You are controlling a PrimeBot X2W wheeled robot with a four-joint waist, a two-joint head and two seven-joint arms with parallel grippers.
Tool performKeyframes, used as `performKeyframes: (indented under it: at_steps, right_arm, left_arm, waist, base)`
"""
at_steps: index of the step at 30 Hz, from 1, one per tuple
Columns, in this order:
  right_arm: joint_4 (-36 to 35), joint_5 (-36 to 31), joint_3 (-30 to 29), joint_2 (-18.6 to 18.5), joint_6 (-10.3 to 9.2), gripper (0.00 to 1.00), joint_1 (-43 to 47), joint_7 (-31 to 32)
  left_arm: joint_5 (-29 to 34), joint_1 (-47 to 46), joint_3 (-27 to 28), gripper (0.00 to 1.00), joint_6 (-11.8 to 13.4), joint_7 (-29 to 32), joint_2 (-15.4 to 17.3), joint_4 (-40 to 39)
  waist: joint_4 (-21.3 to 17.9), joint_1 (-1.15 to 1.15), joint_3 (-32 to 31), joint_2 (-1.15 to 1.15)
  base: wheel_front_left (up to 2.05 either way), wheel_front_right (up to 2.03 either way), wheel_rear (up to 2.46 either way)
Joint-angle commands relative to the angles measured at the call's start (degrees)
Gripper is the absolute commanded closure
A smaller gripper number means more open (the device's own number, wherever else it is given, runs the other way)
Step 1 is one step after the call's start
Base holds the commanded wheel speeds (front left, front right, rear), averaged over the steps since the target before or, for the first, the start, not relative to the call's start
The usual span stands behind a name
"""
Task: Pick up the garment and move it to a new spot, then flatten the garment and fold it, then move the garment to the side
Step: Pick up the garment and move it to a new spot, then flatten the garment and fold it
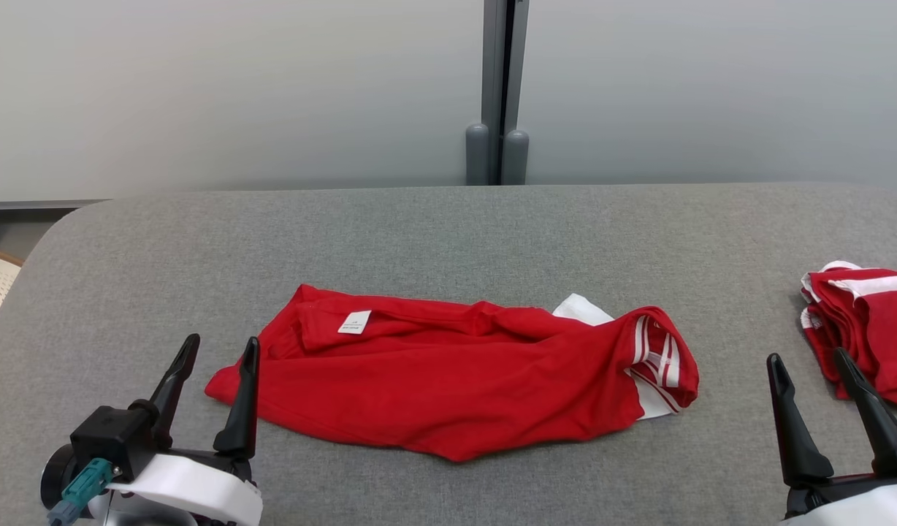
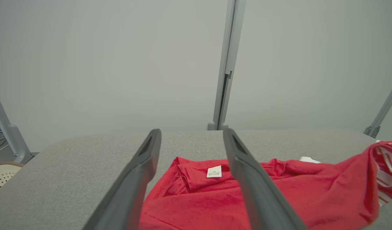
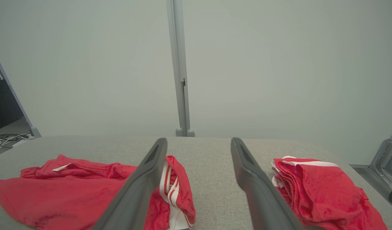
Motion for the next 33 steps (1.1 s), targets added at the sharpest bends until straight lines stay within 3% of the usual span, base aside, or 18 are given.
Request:
performKeyframes:
  at_steps: [1,10,17,32,33]
  right_arm:
    - [-0.3,0.2,0.0,-0.3,-0.01,0.00,0.1,0.1]
    - [-1.0,0.4,0.0,-0.1,-0.01,0.00,-0.7,0.4]
    - [1.6,0.4,2.6,-0.5,-0.01,0.00,-1.2,1.4]
    - [24.9,3.7,13.3,-1.9,-0.01,0.00,-13.4,-3.6]
    - [26.8,4.2,13.8,-1.9,-0.01,0.90,-14.7,-5.1]
  left_arm:
    - [0.4,0.1,0.1,0.00,0.3,0.2,0.4,-0.3]
    - [0.5,-1.0,-0.1,0.00,0.7,-0.1,0.4,-1.0]
    - [1.4,-3.9,-0.6,0.00,0.6,-0.6,0.0,-2.5]
    - [2.9,-13.4,-1.9,0.00,-2.1,-3.2,-2.1,-2.8]
    - [2.9,-13.7,-1.8,0.00,-2.4,-3.4,-2.1,-2.3]
  waist:
    - [-0.1,0.00,0.2,0.00]
    - [-0.2,0.00,1.2,0.00]
    - [1.9,0.00,5.2,0.00]
    - [6.3,0.00,17.1,0.00]
    - [6.3,0.00,17.4,0.00]
  base:
    - [0.00,0.00,0.00]
    - [0.00,0.00,0.00]
    - [0.00,0.00,0.00]
    - [0.00,0.00,0.00]
    - [0.00,0.00,0.00]
